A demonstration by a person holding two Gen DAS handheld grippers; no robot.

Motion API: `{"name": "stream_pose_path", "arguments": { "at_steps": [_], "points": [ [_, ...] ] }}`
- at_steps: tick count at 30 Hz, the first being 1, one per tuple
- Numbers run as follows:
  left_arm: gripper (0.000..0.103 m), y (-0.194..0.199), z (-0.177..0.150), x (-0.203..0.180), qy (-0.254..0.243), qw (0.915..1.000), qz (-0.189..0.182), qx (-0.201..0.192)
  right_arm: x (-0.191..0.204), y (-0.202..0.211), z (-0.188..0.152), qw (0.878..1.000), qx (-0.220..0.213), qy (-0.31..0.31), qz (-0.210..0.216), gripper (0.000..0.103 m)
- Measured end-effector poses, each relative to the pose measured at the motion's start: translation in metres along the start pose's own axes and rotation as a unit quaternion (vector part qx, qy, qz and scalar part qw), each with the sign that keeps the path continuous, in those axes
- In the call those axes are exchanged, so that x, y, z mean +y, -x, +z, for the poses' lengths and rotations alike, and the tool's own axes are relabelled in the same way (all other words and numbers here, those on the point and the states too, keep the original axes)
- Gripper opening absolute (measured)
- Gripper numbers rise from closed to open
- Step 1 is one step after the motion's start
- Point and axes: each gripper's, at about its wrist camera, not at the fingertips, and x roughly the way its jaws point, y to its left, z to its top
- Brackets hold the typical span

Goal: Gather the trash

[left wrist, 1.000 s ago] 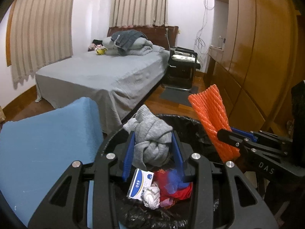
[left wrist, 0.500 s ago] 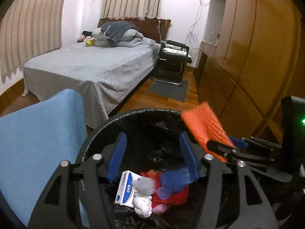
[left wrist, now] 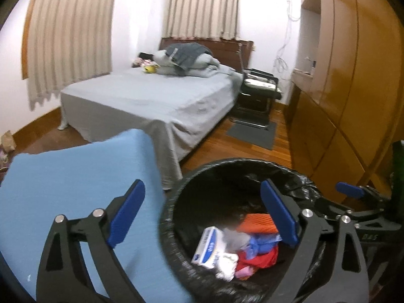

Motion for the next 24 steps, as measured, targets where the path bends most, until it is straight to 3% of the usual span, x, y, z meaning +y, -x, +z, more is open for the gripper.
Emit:
{"name": "stream_pose_path", "arguments": {
  "at_steps": [10, 24],
  "points": [
    [0.096, 0.059, -0.010, 0.023, 0.018, 0.9982, 0.057, -0.001, 0.054, 0.038, 0.007, 0.999, -0.015, 0.032, 0.040, 0.097],
    [0.096, 0.118, -0.013, 0.025, 0.022, 0.9962, 0.078, -0.031, 0.094, 0.076, 0.016, 0.996, -0.026, 0.058, 0.062, 0.097]
  ]
}}
